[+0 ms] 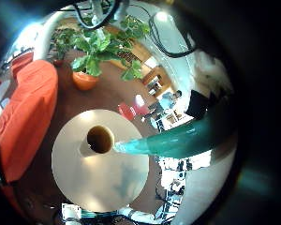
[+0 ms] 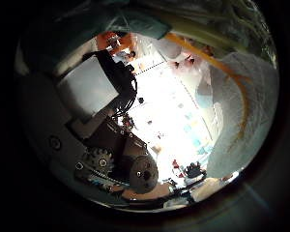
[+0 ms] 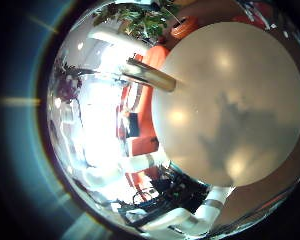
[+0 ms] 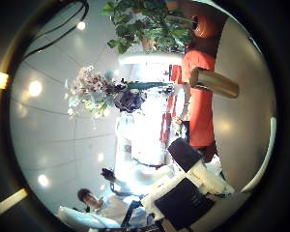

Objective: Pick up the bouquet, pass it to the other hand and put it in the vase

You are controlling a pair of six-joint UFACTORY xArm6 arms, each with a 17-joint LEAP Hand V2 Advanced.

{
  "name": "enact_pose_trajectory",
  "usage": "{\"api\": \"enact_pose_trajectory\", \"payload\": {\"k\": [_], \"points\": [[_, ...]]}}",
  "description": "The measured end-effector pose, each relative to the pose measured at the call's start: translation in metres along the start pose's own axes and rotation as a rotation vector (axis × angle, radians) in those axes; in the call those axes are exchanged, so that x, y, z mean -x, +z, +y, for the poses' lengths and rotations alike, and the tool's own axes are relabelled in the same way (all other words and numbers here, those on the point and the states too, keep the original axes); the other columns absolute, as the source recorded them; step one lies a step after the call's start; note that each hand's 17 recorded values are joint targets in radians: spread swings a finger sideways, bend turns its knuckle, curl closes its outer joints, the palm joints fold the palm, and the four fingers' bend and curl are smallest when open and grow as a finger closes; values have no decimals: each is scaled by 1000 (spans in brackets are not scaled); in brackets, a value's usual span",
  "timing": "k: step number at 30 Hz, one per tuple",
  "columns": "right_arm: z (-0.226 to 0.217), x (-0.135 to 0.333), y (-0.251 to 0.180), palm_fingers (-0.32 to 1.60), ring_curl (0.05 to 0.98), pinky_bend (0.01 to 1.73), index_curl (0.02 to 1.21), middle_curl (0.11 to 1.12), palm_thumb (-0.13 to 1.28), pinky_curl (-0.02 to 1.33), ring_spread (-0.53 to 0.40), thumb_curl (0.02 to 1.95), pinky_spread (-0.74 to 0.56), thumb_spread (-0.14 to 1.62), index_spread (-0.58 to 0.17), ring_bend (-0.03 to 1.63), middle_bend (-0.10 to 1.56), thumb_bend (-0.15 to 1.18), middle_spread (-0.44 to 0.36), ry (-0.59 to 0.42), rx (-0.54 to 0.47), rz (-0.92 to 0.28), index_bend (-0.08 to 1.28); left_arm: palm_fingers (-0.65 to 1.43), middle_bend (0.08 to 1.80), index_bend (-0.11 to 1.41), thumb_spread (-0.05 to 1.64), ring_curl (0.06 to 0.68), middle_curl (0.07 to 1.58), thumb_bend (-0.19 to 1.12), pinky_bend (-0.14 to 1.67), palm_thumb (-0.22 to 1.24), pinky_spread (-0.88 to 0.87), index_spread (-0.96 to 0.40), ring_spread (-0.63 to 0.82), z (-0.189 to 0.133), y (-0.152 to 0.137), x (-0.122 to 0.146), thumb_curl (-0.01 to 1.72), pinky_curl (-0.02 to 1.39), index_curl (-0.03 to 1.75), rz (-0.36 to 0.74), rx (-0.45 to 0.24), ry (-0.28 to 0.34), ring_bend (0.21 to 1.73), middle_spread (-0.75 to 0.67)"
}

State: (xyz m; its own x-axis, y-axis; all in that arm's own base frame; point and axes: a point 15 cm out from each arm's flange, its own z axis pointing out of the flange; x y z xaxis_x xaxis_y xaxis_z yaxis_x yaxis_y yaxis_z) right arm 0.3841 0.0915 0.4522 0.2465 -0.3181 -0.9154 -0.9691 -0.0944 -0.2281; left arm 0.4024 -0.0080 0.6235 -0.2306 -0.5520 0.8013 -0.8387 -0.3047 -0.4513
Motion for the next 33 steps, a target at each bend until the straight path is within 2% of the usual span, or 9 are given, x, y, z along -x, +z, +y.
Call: {"api": "enact_pose_trajectory", "payload": {"k": [5, 14, 33], "points": [[-2, -5, 0, -31, 239, 449, 281, 301, 698, 352, 233, 544, 390, 1034, -376, 365, 178, -23, 97, 12, 2, -6, 150, 1094, 1211, 687, 1055, 522, 913, -9, 1168, 979, -596, -709, -398, -2, 4, 12, 757, 999, 1172, -15, 1, -8, 1524, -484], [-2, -8, 0, -21, 248, 446, 270, 293, 706, 341, 233, 521, 389, 1035, -370, 365, 179, -23, 102, 19, 4, -11, 153, 1100, 1204, 662, 1056, 520, 916, -9, 1147, 977, -610, -722, -399, -13, 28, 38, 767, 1024, 1206, -19, 4, -47, 1521, -486], [-2, -11, -4, 5, 257, 442, 276, 296, 714, 322, 223, 500, 390, 1037, -362, 369, 184, -23, 97, 26, -3, -10, 164, 1107, 1187, 630, 1056, 519, 922, -9, 1115, 976, -636, -743, -400, -19, 63, 60, 779, 1063, 1248, -14, 28, -76, 1516, -491]]}}
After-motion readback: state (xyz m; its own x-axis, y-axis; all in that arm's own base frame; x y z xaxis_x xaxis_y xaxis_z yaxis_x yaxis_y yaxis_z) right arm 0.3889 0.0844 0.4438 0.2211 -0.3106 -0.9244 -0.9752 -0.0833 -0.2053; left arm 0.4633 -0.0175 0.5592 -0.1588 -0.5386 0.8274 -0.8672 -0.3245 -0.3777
